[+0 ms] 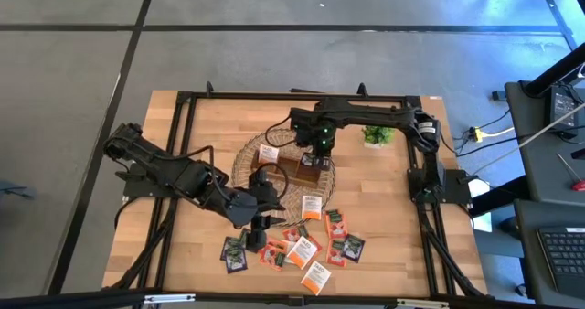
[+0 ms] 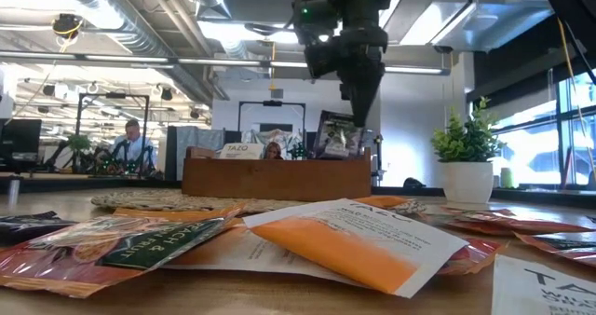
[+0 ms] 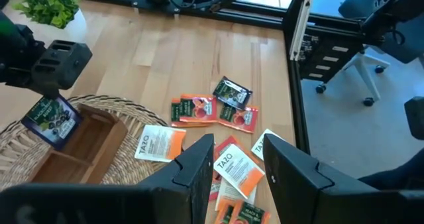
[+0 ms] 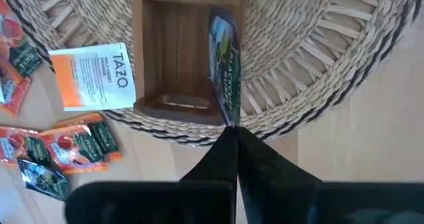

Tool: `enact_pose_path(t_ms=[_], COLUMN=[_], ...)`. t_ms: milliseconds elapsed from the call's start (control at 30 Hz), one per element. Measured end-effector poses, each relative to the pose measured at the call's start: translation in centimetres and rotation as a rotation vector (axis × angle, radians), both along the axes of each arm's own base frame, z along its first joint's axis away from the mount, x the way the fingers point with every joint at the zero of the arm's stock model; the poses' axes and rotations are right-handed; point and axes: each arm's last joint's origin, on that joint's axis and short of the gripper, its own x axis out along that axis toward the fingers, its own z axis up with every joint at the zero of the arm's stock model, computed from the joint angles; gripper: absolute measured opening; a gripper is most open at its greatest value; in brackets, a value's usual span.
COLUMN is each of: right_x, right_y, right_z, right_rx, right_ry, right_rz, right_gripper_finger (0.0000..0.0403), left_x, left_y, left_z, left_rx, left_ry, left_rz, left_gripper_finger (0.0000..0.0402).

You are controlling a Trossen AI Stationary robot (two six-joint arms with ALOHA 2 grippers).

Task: Pick & Place Tea
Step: Put the purple tea bag into the right section of the wooden organizer

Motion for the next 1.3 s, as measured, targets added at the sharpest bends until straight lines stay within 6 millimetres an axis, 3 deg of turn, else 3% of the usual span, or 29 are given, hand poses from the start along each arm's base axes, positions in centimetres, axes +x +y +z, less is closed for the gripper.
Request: enact_pose_path(t_ms=[567,1000,1300], right_x=[0.0,1.2,1.2], right_y=[0.3,1.6,1.6], right_z=[0.0,-2.7,-2.7], right_rx=[0.006,0.017,0.01], right_ry=[0.017,0.084,0.084], right_rz=[-0.05,-0.016,-0.018], right_gripper_finger=[0.0006,0.0007,0.0058], left_x=[0.0,0.0,0.0], left_y=[0.0,0.0,0.0], left_z=[0.0,0.0,0.0], left_rx=[0.007,0.007,0.008], left_ry=[-0.002,-0.002,-0.001], left_rz=[0.004,0.004,0.004], left_gripper_finger=[0.0127,0.0127,0.0127])
